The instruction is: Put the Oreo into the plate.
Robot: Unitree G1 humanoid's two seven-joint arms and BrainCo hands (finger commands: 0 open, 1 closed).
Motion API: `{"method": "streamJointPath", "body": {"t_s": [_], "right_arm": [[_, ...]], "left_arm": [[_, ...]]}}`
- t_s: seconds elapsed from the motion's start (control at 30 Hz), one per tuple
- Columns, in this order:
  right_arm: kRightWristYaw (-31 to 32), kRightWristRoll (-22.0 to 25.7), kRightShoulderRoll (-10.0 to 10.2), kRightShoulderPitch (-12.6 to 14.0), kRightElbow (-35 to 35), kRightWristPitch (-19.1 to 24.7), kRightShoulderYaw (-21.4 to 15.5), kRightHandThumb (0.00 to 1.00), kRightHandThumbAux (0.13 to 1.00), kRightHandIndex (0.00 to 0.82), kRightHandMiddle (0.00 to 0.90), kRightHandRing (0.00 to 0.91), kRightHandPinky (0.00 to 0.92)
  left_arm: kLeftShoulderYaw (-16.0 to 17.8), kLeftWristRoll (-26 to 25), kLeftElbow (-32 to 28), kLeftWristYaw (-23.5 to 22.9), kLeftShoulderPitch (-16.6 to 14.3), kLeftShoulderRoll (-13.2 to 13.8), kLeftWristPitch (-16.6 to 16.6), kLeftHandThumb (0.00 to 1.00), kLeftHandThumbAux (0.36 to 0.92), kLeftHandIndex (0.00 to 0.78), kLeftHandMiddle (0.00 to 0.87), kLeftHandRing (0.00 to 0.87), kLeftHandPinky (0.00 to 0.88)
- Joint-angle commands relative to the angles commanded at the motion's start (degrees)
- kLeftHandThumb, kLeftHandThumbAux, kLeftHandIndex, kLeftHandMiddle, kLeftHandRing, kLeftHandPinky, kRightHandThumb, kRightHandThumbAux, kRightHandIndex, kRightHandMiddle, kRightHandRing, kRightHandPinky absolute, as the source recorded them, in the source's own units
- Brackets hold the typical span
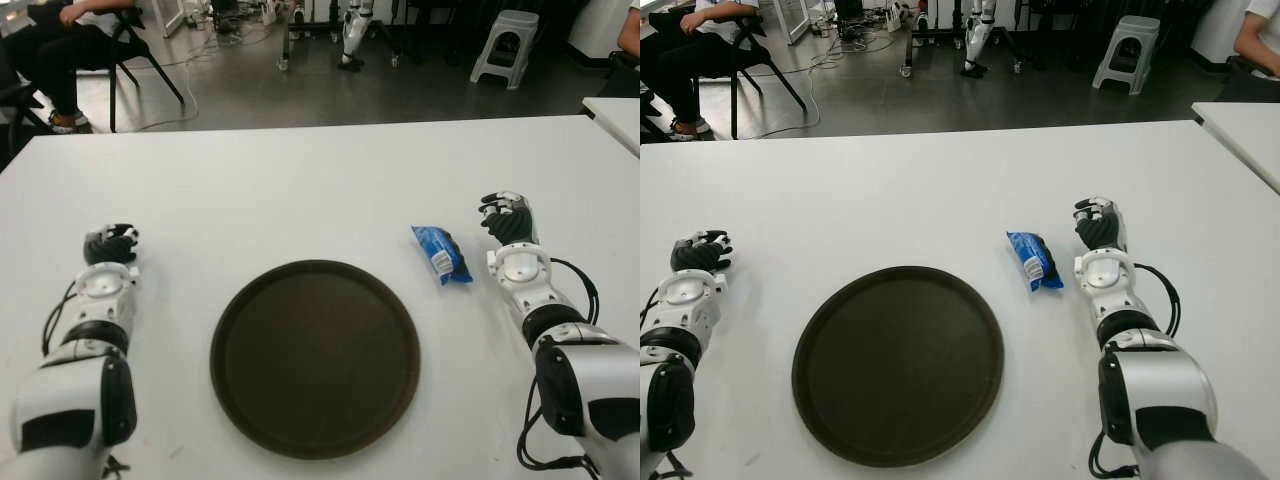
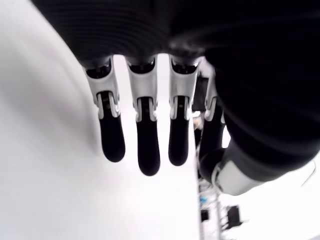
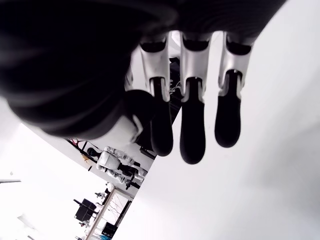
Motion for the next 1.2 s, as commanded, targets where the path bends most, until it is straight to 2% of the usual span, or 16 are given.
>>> {"method": "streamJointPath", "body": {"t_s": [0.13,0.17,0.23,0.27,0.37,0.5,0.87,0.9,0.97,1.07,1.1,1.17,1.2], "right_arm": [[-0.1,-0.2,0.0,0.1,0.0,-0.1,0.1,0.825,0.695,0.401,0.470,0.504,0.527],[-0.1,-0.2,0.0,0.1,0.0,-0.2,0.1,0.827,0.694,0.409,0.465,0.493,0.509],[-0.1,-0.1,0.0,0.1,0.0,-0.2,0.0,0.828,0.693,0.417,0.461,0.484,0.494],[-0.1,-0.1,0.0,0.1,0.0,-0.1,0.0,0.830,0.692,0.425,0.457,0.473,0.484],[-0.2,-0.5,-0.1,0.1,0.0,0.2,0.3,0.832,0.690,0.440,0.448,0.451,0.469],[-0.3,-0.8,-0.2,0.0,0.1,0.4,0.8,0.834,0.689,0.447,0.445,0.441,0.463],[-2.2,-4.0,0.1,-1.5,-0.3,2.4,4.7,0.828,0.692,0.431,0.436,0.368,0.429],[-2.2,-4.2,0.1,-1.8,-0.4,2.8,5.2,0.773,0.708,0.419,0.376,0.350,0.416],[-2.2,-5.2,0.0,-2.7,-0.7,3.9,6.4,0.724,0.722,0.408,0.316,0.325,0.394],[-2.0,-6.6,-0.3,-3.8,-1.0,5.6,8.2,0.687,0.732,0.400,0.266,0.298,0.374],[-1.9,-6.9,-0.3,-4.1,-1.1,6.0,8.7,0.609,0.733,0.339,0.255,0.290,0.363],[-1.4,-8.0,-0.5,-4.7,-1.2,7.4,10.1,0.383,0.738,0.186,0.225,0.263,0.333],[-1.1,-8.6,-0.7,-5.1,-1.3,8.1,10.9,0.347,0.738,0.164,0.219,0.258,0.327]], "left_arm": [[-0.2,0.1,-0.1,0.1,0.0,0.0,0.3,0.669,0.727,0.398,0.233,0.269,0.298],[-0.3,0.2,-0.1,0.1,0.0,-0.1,0.3,0.495,0.732,0.303,0.214,0.246,0.270],[-0.6,0.5,-0.1,0.2,0.1,-0.1,0.3,0.331,0.740,0.219,0.196,0.226,0.246],[-0.8,0.6,-0.1,0.2,0.1,-0.2,0.4,0.262,0.742,0.182,0.183,0.211,0.228],[-1.0,0.8,-0.1,0.0,0.1,-0.3,0.5,0.179,0.746,0.142,0.165,0.189,0.212],[-1.2,0.8,-0.1,-0.1,0.1,-0.3,0.6,0.152,0.750,0.133,0.156,0.179,0.204],[-1.6,0.8,0.0,0.0,0.1,-0.3,1.4,0.154,0.751,0.138,0.151,0.177,0.215],[-1.6,0.8,0.0,0.1,0.1,-0.4,1.4,0.153,0.749,0.136,0.149,0.179,0.220],[-1.6,0.7,-0.1,0.1,0.1,-0.4,1.4,0.152,0.747,0.136,0.147,0.178,0.221],[-1.5,0.7,-0.1,0.0,0.1,-0.4,1.5,0.153,0.747,0.136,0.143,0.174,0.218],[-1.5,0.6,-0.1,0.0,0.1,-0.4,1.5,0.156,0.747,0.139,0.143,0.175,0.221],[-1.6,0.7,-0.1,-0.2,0.1,-0.4,1.5,0.165,0.750,0.146,0.141,0.174,0.224],[-1.6,0.7,-0.1,-0.2,0.1,-0.4,1.5,0.167,0.750,0.146,0.140,0.173,0.223]]}}
